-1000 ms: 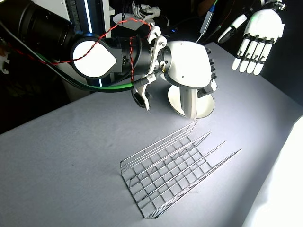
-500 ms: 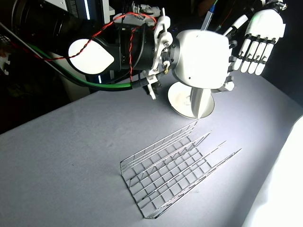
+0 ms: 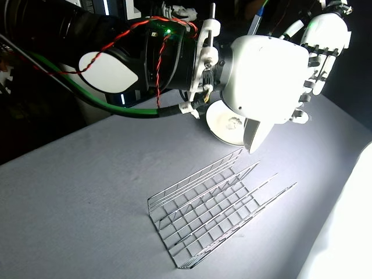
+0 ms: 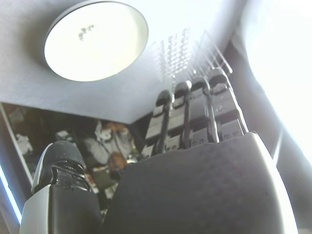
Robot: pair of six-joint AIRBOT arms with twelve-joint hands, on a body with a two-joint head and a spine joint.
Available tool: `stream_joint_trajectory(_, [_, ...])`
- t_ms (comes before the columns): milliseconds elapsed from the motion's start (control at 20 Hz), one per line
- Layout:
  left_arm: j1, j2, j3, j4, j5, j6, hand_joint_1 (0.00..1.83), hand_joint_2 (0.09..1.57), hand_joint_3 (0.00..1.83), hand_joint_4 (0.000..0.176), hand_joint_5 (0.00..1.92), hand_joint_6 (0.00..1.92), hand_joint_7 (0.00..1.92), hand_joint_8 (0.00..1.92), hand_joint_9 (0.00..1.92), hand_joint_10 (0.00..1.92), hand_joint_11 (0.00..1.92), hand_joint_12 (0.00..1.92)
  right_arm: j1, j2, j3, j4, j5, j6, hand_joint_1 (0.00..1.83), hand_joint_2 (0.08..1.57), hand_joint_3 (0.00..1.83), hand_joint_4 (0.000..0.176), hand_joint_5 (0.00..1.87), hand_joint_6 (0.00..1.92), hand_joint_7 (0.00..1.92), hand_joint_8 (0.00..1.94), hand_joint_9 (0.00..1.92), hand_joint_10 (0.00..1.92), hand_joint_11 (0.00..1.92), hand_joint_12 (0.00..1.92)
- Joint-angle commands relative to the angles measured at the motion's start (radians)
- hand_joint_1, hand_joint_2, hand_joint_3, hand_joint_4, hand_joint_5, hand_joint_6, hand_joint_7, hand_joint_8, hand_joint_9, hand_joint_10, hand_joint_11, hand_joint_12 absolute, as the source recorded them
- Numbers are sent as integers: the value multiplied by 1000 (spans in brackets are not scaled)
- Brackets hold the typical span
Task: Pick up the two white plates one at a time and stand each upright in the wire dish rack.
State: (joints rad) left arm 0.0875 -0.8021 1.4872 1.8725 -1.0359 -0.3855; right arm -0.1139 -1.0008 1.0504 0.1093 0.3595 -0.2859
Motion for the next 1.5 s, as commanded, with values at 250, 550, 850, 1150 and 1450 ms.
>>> stream_joint_trajectory(250, [53,-14,5,-133,26,25,0,1077,0,0,48,5,34,4,1,0,0,0,19,48,18,30,139,22,1244,1123,4,0,910,1041,1015,967,893,902,621,1235])
stream_joint_trajectory(550, [112,-28,-18,-168,27,24,0,1069,0,0,38,0,28,0,0,0,0,0,-12,87,55,29,138,20,1219,1115,0,10,946,988,1024,978,1009,599,633,1263])
stream_joint_trajectory(850, [249,-60,-44,-205,60,14,0,1081,1,0,50,4,36,1,0,0,0,0,-63,106,82,29,138,15,1223,1111,0,3,942,991,1050,934,1051,491,640,1246])
stream_joint_trajectory(1150, [343,-94,-37,-265,74,25,0,1080,1,0,59,6,42,6,0,0,0,0,-120,107,111,2,155,10,1345,1106,4,0,940,966,1025,891,932,1097,635,1228])
stream_joint_trajectory(1450, [393,-116,-40,-285,102,38,0,1076,0,0,49,1,41,3,0,0,0,0,-179,107,147,-19,167,9,1220,1118,0,6,935,1004,1025,975,990,602,610,1258])
